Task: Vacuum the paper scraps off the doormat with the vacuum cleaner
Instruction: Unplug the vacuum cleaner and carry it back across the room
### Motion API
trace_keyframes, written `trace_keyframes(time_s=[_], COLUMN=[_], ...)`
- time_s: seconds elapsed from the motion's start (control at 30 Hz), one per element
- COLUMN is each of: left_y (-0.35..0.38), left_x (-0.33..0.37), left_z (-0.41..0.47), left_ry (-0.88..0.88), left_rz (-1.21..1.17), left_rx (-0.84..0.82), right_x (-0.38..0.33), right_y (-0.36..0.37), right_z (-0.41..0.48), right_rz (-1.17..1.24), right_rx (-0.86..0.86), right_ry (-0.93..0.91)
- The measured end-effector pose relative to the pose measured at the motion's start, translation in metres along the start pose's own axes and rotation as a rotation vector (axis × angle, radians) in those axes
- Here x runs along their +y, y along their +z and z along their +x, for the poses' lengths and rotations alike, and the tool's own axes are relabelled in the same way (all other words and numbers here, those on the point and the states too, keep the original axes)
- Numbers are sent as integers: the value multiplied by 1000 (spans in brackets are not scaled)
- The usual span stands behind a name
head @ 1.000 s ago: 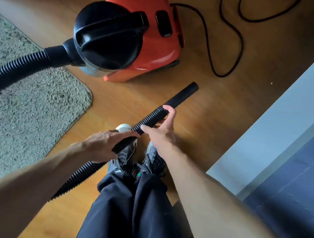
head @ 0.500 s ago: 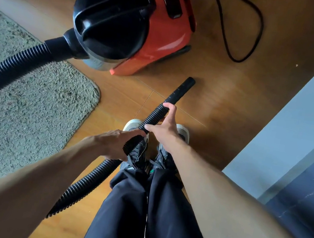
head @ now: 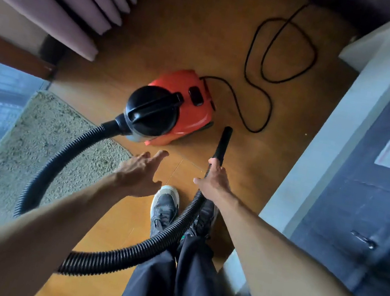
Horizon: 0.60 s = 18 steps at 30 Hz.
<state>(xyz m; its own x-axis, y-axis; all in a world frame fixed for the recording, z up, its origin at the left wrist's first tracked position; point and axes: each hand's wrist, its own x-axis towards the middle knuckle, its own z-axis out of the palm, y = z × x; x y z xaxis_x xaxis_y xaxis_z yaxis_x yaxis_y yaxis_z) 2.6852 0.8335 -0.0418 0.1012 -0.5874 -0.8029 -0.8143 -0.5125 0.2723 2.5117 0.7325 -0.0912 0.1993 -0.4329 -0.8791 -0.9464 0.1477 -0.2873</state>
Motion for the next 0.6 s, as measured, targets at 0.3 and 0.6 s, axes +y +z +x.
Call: trace_keyframes(time_s=[0.3, 0.6], left_y=[-182, -346], left_x=[57, 121], left_z=[-81, -210], left_ry=[-18, 66], left_rz=[39, 152], left_rx=[234, 526], right_x=[-113, -203], right_y=[-164, -296], right_z=[-117, -285], right_rz=[-378, -554], right_rx=[159, 369], right_ry=[-335, -469])
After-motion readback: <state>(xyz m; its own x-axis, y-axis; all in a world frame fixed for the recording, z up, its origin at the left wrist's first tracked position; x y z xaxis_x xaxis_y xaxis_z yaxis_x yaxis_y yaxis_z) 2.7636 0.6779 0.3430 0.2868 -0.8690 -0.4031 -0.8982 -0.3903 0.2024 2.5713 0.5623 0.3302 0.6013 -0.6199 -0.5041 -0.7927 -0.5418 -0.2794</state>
